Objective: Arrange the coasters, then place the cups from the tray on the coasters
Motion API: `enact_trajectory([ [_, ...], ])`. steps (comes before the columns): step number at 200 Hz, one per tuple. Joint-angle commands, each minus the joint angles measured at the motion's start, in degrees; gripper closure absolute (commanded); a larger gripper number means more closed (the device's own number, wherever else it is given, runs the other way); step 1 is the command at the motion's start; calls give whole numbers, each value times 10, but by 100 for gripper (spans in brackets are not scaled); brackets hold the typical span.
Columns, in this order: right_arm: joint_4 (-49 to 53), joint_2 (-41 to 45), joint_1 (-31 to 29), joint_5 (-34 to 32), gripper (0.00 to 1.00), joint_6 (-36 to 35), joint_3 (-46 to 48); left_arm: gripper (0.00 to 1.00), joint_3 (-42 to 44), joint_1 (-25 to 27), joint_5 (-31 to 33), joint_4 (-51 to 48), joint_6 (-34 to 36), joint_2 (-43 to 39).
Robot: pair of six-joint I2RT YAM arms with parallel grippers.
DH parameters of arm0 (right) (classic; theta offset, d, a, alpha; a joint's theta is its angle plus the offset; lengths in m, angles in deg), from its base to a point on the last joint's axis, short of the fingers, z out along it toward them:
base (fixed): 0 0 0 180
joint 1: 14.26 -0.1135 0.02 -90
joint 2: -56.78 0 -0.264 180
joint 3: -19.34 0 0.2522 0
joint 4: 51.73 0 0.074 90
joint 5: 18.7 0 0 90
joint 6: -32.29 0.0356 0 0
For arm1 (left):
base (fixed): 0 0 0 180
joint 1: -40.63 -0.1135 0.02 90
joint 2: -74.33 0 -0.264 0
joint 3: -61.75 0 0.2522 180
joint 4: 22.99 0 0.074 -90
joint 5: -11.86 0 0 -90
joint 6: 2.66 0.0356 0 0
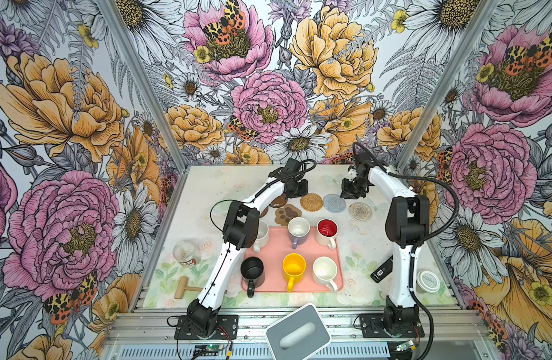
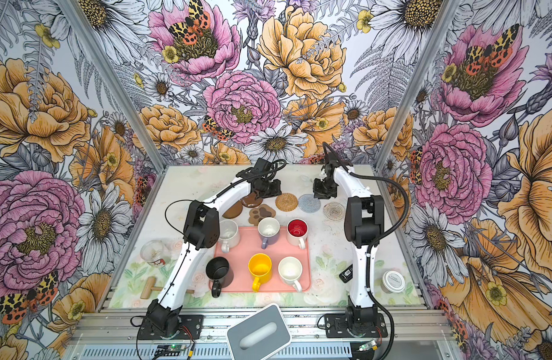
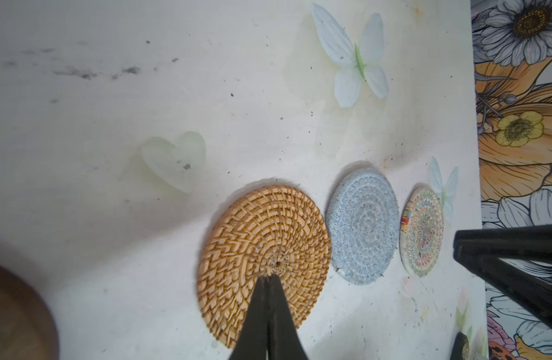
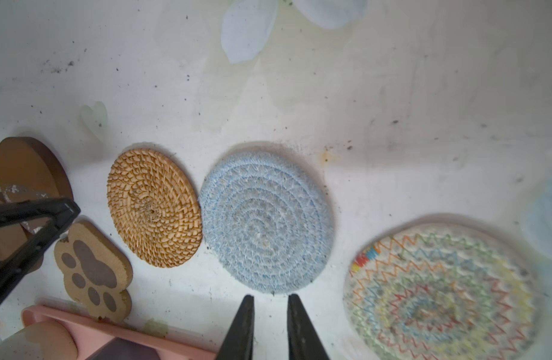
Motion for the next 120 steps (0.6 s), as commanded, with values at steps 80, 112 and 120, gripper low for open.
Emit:
enact_trajectory([
  [80, -16, 39, 73, -43, 85, -30, 106, 100, 199, -86, 64, 3, 49, -195],
  [112, -23, 18, 84, -36, 87, -25, 106, 100, 243, -93, 86, 3, 56, -228],
  [120, -24, 13, 84, -33, 87, -24, 107, 100, 253, -95, 88, 6, 57, -236],
])
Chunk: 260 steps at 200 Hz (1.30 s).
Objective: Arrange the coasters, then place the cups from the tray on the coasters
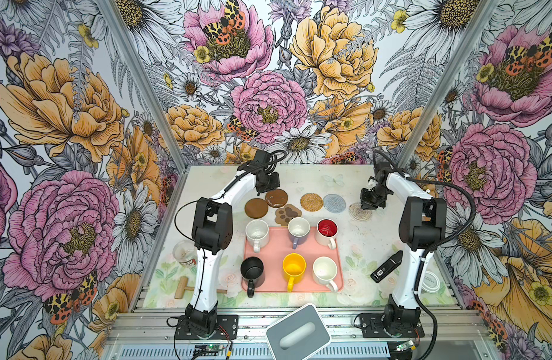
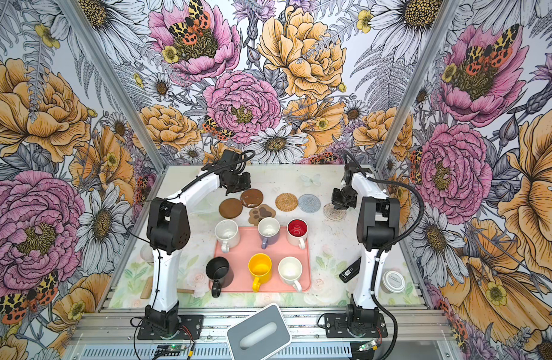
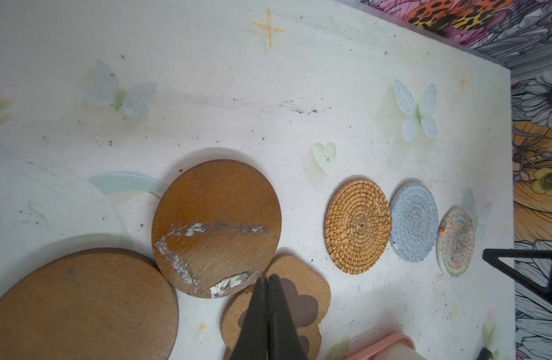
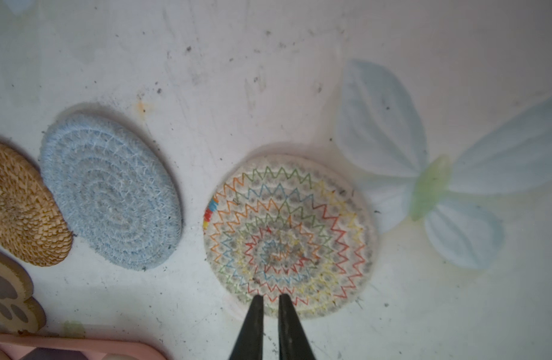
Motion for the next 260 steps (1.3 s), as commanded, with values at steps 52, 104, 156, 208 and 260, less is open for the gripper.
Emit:
enact_trajectory([
  [52, -30, -49, 4, 3, 87, 9, -3, 100, 79, -11, 32, 19, 13, -78],
  [104, -34, -83, 4, 8, 88, 17, -22, 100, 121, -16, 43, 31, 6, -111],
  [156, -36, -105, 4, 11, 88, 25, -44, 100, 154, -20, 47, 38, 1, -130],
  [208, -36, -127, 4, 19, 88, 30, -69, 100, 169, -21, 50, 41, -3, -141],
  [260, -35, -139, 4, 21, 88, 33, -96, 100, 174, -22, 48, 41, -3, -146],
])
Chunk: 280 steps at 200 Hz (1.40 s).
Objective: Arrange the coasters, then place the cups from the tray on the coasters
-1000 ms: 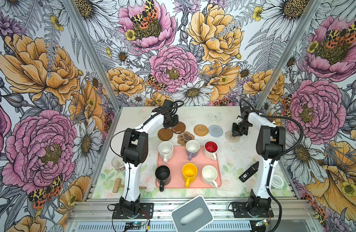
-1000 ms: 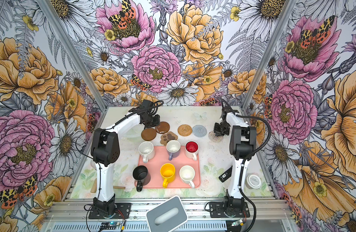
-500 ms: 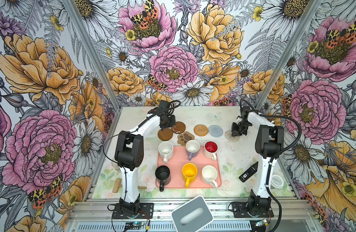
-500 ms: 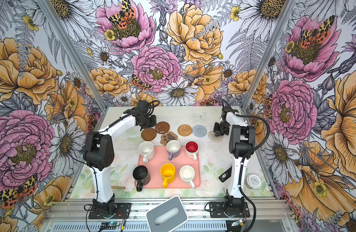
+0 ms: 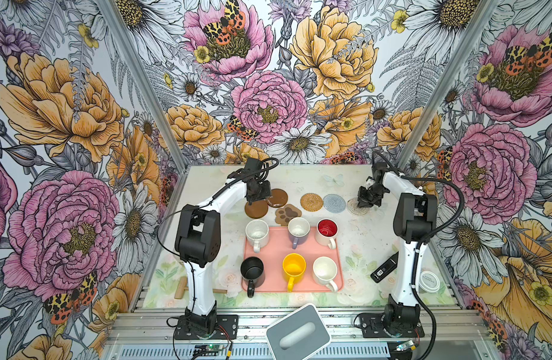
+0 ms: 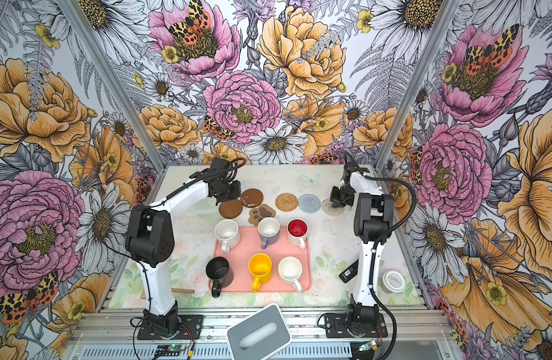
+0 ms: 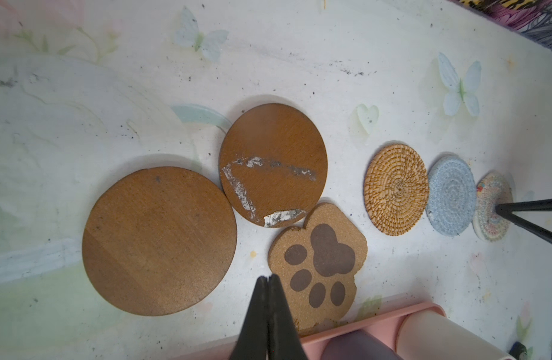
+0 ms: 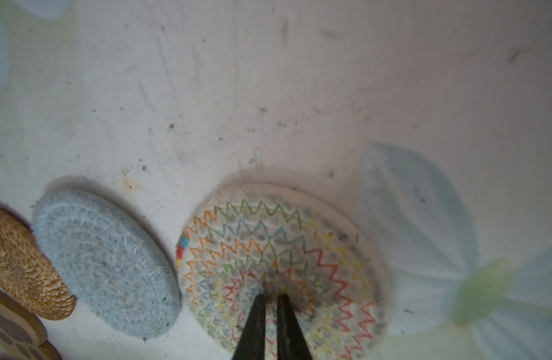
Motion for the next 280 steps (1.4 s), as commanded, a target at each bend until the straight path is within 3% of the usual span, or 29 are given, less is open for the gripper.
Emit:
enact_trajectory([
  [1, -32, -41, -1, -10, 88, 6, -6, 100, 9, -6, 12, 14, -5, -20],
  [121, -33, -47, -5, -2, 88, 12, -24, 100, 23, -7, 14, 13, -3, -33],
  [178, -47, 27, -6, -16, 83, 22, -19, 100, 28, -9, 25, 13, 3, -36],
  [199, -60, 70, -7, -6, 80, 29, -10, 84, 32, -6, 31, 12, 10, -41],
  [228, -84, 138, -14, -4, 75, 39, 18, 52, 43, 0, 57, 7, 30, -48],
  [262, -113, 220, -33, -21, 71, 55, 75, 35, 39, 15, 120, -25, 73, -35],
  [280, -146, 266, -49, -19, 67, 72, 125, 31, 38, 20, 138, -31, 88, -21],
])
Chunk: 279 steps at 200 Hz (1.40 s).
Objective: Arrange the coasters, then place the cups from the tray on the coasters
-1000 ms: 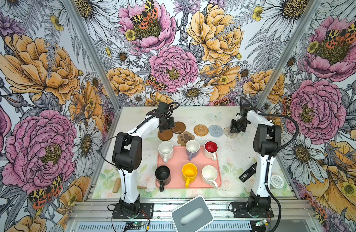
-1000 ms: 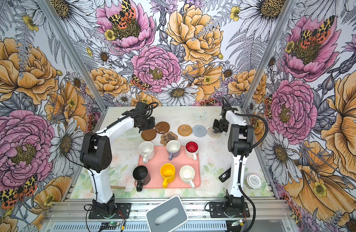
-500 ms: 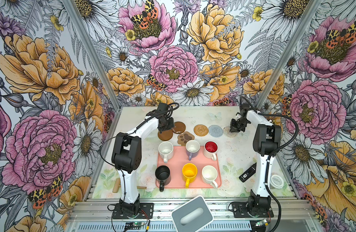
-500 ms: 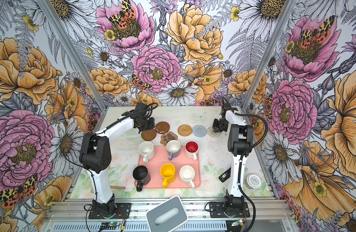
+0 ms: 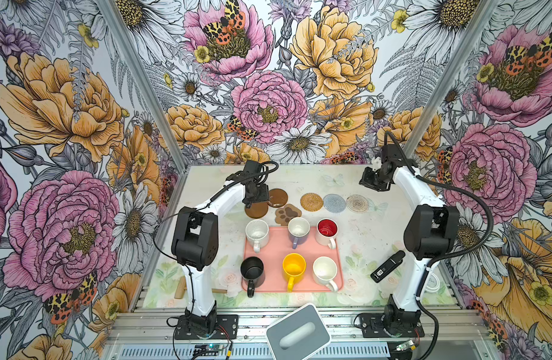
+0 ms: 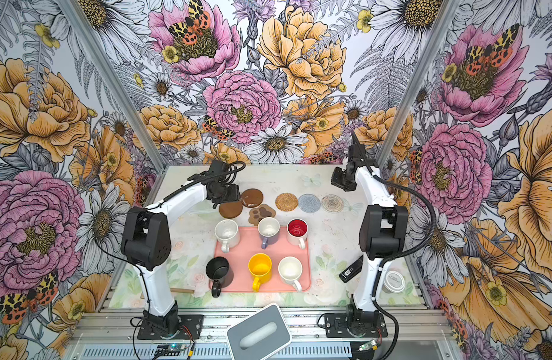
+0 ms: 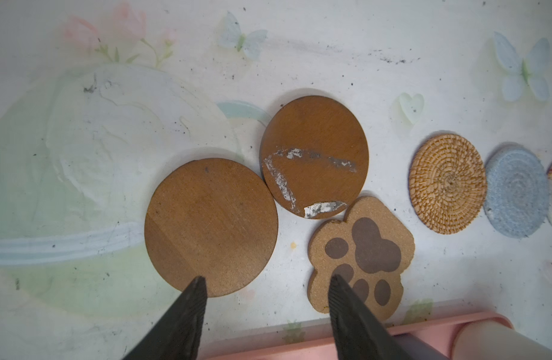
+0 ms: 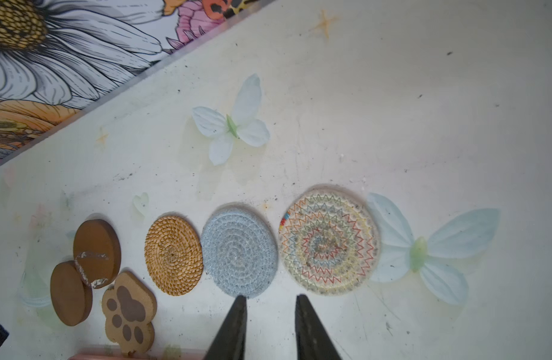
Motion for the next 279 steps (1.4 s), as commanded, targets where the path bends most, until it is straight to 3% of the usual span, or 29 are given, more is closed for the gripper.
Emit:
enact_trajectory([
  [1, -49, 54, -22, -10, 67, 27, 54, 31, 1, 11, 53, -18, 38, 3],
  [16, -88, 92, -34, -2, 64, 48, 103, 28, -3, 9, 54, -18, 46, 19],
  [30, -128, 128, -46, 1, 61, 72, 150, 11, -11, 10, 59, -18, 52, 35],
  [74, -276, 239, -75, 8, 56, 166, 299, 11, -30, 6, 44, -18, 62, 78],
  [118, -325, 310, -85, -8, 53, 198, 376, 11, -34, 0, 48, -18, 59, 105],
  [279, -325, 349, -85, -7, 52, 194, 401, 10, -62, -4, 79, -25, 46, 174],
])
